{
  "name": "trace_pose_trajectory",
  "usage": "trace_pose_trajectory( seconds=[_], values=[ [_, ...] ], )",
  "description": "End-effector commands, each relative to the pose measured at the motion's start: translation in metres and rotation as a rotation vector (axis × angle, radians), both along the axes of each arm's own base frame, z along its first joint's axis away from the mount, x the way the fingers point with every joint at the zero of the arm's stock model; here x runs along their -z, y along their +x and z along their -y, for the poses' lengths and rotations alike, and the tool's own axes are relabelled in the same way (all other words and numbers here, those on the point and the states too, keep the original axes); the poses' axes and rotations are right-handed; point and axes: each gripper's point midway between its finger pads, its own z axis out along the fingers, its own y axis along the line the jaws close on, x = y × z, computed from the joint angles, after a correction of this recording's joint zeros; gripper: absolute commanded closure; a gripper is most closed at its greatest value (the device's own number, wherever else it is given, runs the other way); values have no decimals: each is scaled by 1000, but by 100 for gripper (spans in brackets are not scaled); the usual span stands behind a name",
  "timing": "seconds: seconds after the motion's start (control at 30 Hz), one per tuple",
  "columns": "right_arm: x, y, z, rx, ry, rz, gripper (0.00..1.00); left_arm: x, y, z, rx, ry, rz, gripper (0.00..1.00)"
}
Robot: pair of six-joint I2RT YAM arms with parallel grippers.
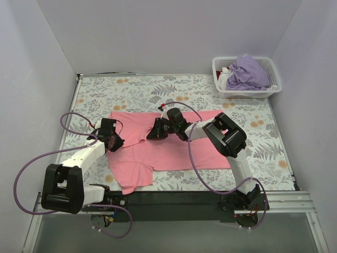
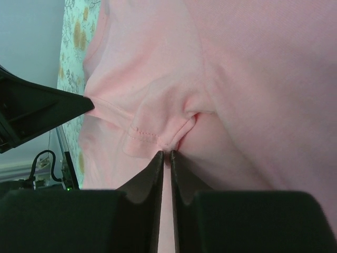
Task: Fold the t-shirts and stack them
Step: Fold the tshirt
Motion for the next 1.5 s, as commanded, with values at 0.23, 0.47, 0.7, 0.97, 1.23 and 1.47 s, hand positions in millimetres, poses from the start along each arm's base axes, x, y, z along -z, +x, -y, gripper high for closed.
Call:
trace_pose_trajectory(
  seconds=[0.23,0.47,0.7,0.97,1.23,1.47],
  values=[
    [-14,4,-2,7,15,64,99,-17,9,-5,1,25,49,100],
    [-28,8,12,20,19,96,99,-15,7,-6,-3,31,39,100],
    [-25,7,19,8,6,89,99,-13,5,-6,-3,33,27,100],
    [-18,-1,22,-29,-13,76,97,-7,-3,-6,-11,25,7,94],
    [-46,8,44,-41,-59,183,56,-45,21,-13,-61,42,132,60],
    [-46,53,147,139,-331,303,45,-59,69,-14,-29,98,188,47]
  ],
)
